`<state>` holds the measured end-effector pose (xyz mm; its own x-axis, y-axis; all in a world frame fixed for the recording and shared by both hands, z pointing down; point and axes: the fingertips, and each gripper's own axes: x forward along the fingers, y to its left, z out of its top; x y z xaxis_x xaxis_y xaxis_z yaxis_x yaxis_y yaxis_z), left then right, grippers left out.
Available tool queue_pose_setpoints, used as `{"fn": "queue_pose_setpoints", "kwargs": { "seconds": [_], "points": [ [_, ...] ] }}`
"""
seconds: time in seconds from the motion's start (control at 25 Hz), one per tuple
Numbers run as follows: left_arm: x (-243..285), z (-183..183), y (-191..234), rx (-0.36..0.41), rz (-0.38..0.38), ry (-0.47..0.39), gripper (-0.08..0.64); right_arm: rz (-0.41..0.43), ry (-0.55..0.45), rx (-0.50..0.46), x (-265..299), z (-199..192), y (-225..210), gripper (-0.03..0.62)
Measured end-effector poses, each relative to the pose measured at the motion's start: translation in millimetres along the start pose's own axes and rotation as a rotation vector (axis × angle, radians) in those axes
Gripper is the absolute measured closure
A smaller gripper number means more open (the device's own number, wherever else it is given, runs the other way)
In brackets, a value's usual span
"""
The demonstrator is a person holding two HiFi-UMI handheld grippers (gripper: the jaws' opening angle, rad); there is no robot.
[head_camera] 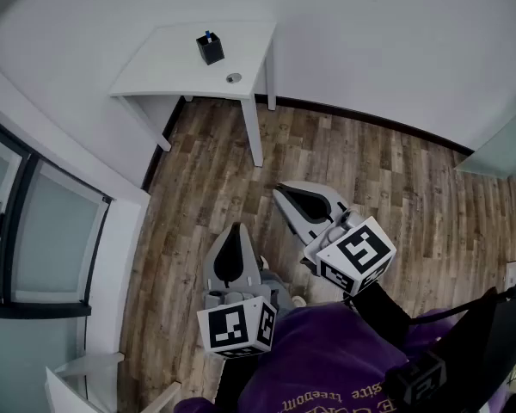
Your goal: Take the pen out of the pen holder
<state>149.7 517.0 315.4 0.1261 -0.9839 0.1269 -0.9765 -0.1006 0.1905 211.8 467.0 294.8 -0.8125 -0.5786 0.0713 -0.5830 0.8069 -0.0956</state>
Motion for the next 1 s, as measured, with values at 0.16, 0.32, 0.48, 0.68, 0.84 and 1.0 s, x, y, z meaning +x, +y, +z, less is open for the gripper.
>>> {"fn": "queue_pose_setpoints", "kwargs": {
  "seconds": [0.16,0.32,0.48,0.68,0.84,1.0],
  "points": [
    [25.1,12.1,24.7,0.004,-0.011,0.001,0.554,-0.005,0.001,0.003,34.9,6.2,-7.7,0.583],
    [55.1,24.1,51.2,0.006,-0.018,0.002,0.555,-0.015,0.000,0.004,71.8,11.5,-21.1,0.583],
    [81.9,32.5,77.4,0.008,-0.031,-0.001,0.555,-0.028,-0.002,0.004,107.1,13.0,-31.6,0.583],
    [110.1,35.0,106.3,-0.001,-0.041,0.008,0.555,-0.038,0.005,0.001,144.9,12.0,-41.5,0.583],
    [129.7,36.8,125.9,-0.010,-0.050,0.012,0.555,-0.045,0.015,-0.002,171.4,11.1,-48.7,0.583],
    [145.1,34.3,139.6,-0.017,-0.065,0.019,0.554,-0.066,0.019,-0.002,189.2,6.6,-56.6,0.583]
  ]
}}
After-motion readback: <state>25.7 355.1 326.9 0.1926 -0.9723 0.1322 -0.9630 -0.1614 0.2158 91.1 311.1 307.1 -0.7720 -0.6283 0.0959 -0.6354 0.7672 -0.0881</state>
